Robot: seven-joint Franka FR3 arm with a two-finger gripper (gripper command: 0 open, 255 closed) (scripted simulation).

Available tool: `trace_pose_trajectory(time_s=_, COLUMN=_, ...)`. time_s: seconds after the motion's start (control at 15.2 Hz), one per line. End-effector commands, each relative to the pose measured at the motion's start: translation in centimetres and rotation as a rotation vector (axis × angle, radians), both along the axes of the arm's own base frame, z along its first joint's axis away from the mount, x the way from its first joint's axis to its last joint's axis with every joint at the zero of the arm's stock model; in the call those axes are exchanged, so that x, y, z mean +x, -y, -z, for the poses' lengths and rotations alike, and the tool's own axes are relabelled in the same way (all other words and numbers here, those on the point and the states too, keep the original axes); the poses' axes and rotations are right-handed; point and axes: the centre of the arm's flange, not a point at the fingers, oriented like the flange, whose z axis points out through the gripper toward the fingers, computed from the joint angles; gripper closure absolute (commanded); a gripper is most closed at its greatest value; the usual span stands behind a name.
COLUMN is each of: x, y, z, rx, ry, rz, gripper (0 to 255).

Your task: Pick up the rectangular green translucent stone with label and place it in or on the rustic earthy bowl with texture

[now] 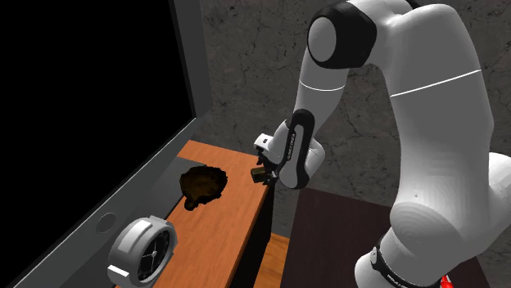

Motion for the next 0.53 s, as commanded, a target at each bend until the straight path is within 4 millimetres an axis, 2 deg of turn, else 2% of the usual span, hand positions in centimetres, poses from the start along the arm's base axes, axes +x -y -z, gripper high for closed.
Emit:
trace_pose_trajectory(time_s=0.0, x=0.03, y=-0.01, z=0.06, rx=0.0, ry=0.0, rz=0.0, gripper=0)
trace_pose_trajectory(time_s=0.2, x=0.02, y=-0.02, z=0.06, rx=0.0, ry=0.0, rz=0.0, gripper=0)
trace_pose_trajectory(time_s=0.26, x=0.02, y=-0.02, z=0.06, rx=0.0, ry=0.0, rz=0.0, gripper=255)
trace_pose_trajectory(time_s=0.46, x=0.02, y=-0.02, z=0.06, rx=0.0, ry=0.0, rz=0.0, gripper=255)
